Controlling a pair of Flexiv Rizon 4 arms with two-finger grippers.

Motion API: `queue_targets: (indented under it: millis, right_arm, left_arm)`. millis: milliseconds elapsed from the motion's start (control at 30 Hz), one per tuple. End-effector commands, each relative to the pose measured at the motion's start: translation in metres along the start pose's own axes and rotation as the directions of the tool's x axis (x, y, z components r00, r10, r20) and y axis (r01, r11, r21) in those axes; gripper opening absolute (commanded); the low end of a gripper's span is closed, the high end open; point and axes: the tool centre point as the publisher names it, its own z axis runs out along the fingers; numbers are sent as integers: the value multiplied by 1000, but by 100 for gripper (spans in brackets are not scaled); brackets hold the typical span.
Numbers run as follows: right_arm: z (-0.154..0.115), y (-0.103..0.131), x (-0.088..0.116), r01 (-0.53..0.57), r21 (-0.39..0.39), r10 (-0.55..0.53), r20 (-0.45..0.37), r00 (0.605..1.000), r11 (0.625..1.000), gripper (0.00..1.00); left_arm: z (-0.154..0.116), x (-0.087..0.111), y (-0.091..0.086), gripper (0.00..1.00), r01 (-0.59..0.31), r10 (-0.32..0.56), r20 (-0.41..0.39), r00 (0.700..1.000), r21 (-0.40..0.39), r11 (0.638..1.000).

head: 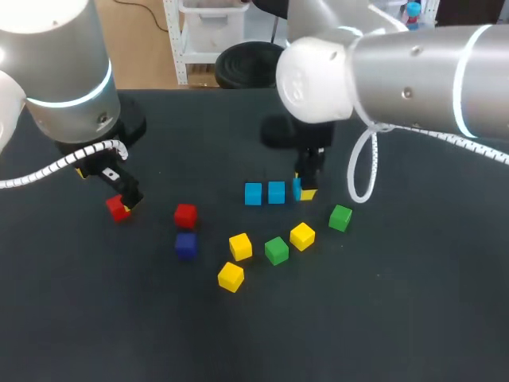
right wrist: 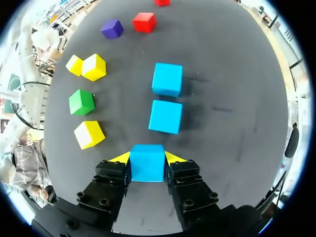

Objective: Place the blue cubes, place green cubes on the blue cubes, place the yellow cubes on the green cubes, then place the red cubes on the yellow cubes, and place purple cube on the red cubes.

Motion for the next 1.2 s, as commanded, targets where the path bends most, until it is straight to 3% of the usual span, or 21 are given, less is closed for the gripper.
queue_targets:
  millis: [33, 733, 867, 933, 1133, 1167, 1200]
  right_arm:
    - [7, -9, 2, -7, -22, 8, 5, 1000, 1000, 0]
    - [17, -20, -4, 24, -54, -25, -11, 1000, 998, 0]
    - [19, -18, -4, 24, -56, -25, -16, 1000, 998, 15]
    - [20, -17, -3, 23, -56, -24, -20, 1000, 998, 29]
    - [23, -14, -6, 30, -55, -32, -36, 999, 998, 42]
    - [23, -14, -6, 30, -56, -32, -36, 999, 998, 62]
    - [23, -14, -5, 29, -56, -32, -36, 999, 998, 100]
  left_arm:
    - [0, 0, 0, 100, 0, 0, -1, 1000, -2, 1000]
    - [0, 0, 0, 100, 0, 0, -1, 1000, -2, 1000]
    - [0, 0, 0, 100, 0, 0, -1, 1000, -2, 1000]
    - [0, 0, 0, 100, 0, 0, -1, 1000, -2, 1000]
    - [0, 0, 0, 100, 0, 0, -1, 1000, -2, 1000]
    - [0, 0, 0, 100, 0, 0, -1, 1000, -2, 1000]
    - [0, 0, 0, 100, 0, 0, -1, 1000, -2, 1000]
